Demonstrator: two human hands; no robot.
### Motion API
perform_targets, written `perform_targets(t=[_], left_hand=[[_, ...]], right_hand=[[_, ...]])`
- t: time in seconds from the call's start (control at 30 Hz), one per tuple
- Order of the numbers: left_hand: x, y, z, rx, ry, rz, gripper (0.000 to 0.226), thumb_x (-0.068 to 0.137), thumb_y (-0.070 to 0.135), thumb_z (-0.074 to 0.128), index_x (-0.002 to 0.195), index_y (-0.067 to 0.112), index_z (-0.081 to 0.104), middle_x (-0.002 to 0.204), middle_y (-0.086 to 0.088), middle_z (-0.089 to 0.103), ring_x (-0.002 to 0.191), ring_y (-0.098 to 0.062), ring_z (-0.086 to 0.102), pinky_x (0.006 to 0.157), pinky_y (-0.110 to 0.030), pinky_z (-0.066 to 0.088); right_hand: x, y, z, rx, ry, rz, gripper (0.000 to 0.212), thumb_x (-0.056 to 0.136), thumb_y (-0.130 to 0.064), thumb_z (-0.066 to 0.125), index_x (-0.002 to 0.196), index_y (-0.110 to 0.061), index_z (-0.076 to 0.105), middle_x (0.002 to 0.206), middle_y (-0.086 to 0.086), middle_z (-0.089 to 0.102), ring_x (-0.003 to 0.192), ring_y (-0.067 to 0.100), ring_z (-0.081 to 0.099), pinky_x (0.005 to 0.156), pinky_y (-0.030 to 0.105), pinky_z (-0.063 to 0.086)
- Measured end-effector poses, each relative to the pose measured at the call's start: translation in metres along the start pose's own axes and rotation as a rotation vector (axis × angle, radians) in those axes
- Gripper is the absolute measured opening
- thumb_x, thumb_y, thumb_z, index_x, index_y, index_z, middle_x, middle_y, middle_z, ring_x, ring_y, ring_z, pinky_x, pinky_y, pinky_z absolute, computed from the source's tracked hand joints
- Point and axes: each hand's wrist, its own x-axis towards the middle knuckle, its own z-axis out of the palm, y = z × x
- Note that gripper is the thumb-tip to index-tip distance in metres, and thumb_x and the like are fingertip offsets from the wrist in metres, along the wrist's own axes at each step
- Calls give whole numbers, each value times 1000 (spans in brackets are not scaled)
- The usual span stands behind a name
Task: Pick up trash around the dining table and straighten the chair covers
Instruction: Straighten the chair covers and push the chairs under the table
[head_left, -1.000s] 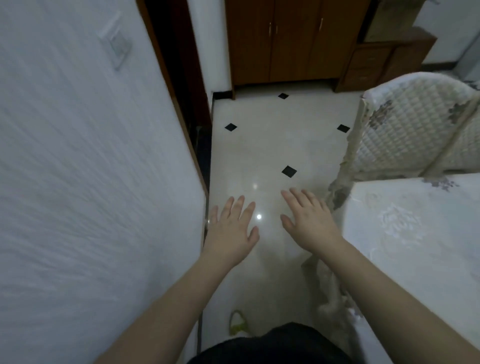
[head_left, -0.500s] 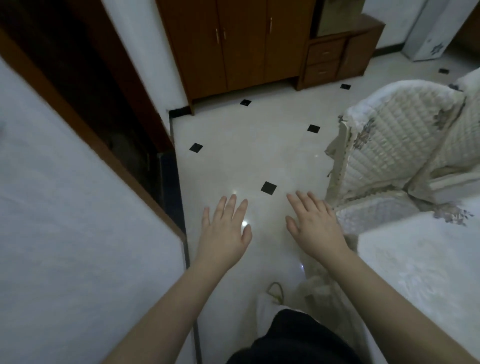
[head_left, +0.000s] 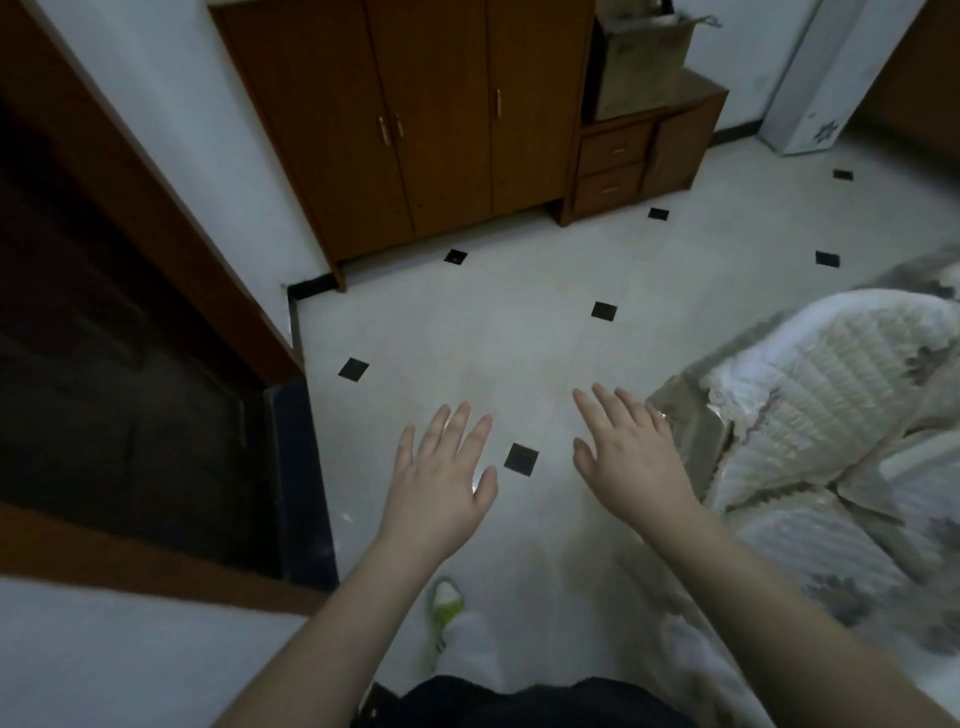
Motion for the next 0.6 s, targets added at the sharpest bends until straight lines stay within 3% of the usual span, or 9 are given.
perform_targets(t=[0.13, 0.23, 0.37, 0.6], left_hand=[[86, -46, -4, 25, -3, 33, 65, 90, 52, 14, 150, 30, 20, 160, 3, 15, 147, -18, 7, 118, -47, 4], [141, -73, -14, 22, -42, 74, 62, 93, 52, 18, 151, 31, 16, 161, 4, 9, 147, -16, 1, 118, -45, -1], [223, -89, -28, 11, -101, 164, 61, 94, 54, 18, 151, 34, 11, 161, 7, 2, 147, -13, -6, 117, -44, -7], [369, -41, -41, 38, -72, 430, 68, 88, 59, 6, 151, 35, 11, 161, 7, 3, 147, -14, -5, 117, -45, -6]], right_hand=[[78, -11, 16, -33, 5, 11, 56, 92, -35, 51, 144, -19, 38, 149, 7, 39, 140, 29, 31, 114, 46, 20], [130, -16, 15, -75, -28, 74, 57, 96, -41, 37, 147, -18, 31, 154, 4, 32, 143, 25, 24, 116, 44, 14], [188, -9, 6, -91, 53, 198, 62, 86, -45, 29, 129, -10, 58, 134, 9, 58, 125, 29, 53, 103, 48, 39], [259, 60, -7, -97, 67, 452, 59, 85, -47, 32, 129, -17, 58, 132, 11, 58, 123, 33, 53, 100, 50, 42]])
